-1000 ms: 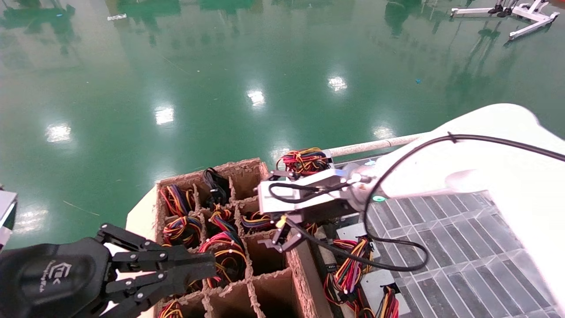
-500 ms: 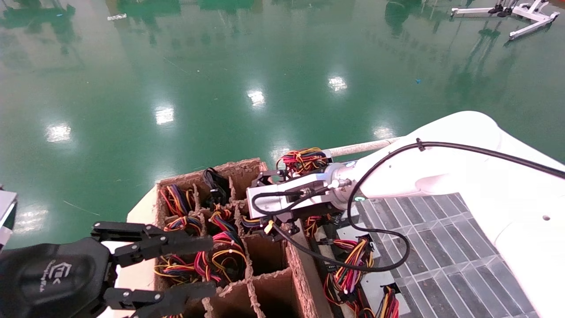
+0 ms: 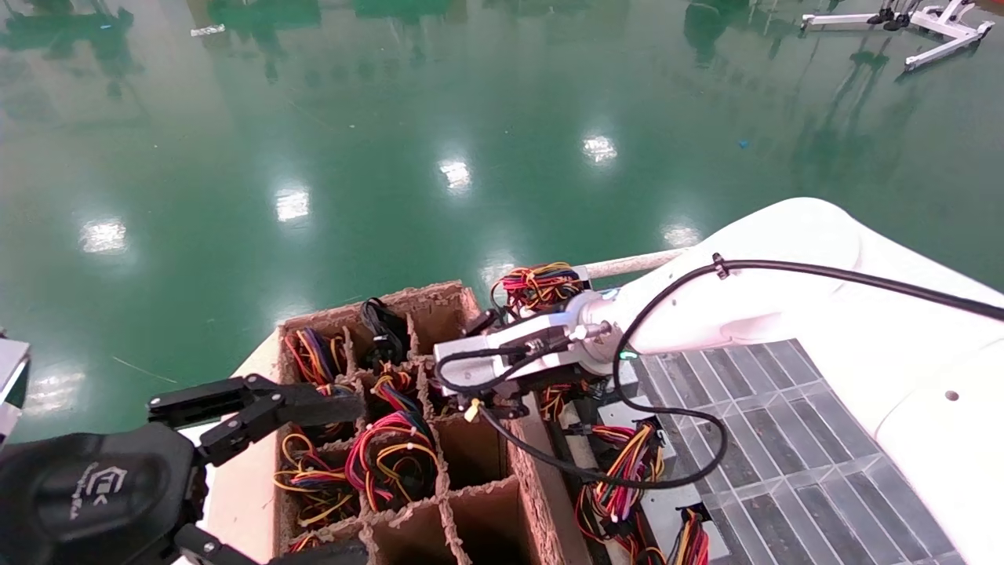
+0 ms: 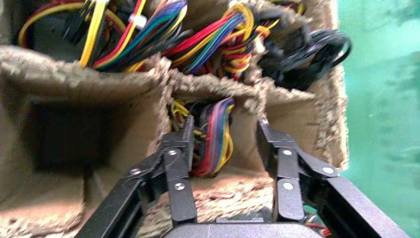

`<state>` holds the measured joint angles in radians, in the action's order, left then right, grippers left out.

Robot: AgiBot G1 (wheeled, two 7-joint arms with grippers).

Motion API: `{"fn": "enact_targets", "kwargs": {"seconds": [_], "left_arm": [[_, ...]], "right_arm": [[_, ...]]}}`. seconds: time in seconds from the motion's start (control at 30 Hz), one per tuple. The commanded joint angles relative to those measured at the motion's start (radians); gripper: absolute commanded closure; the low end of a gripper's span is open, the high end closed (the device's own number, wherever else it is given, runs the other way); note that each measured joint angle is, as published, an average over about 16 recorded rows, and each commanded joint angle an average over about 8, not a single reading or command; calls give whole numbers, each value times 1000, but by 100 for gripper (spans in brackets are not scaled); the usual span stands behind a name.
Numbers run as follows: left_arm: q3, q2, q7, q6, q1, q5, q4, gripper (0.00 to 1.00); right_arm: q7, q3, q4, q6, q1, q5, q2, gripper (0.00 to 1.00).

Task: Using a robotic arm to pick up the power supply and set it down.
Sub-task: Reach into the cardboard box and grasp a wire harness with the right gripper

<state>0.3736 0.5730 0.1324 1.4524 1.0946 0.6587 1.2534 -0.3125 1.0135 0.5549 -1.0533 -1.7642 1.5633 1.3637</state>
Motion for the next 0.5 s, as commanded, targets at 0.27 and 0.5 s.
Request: {"fn": "enact_targets", "kwargs": {"seconds": [0.27, 0.5], "left_arm": [[0, 0, 0, 0, 0, 0, 0, 0], [0, 0, 0, 0, 0, 0, 0, 0]], "right_arm": [[41, 86, 12, 16, -13, -34, 1, 100], [71, 143, 19, 32, -28, -63, 1, 100]]}}
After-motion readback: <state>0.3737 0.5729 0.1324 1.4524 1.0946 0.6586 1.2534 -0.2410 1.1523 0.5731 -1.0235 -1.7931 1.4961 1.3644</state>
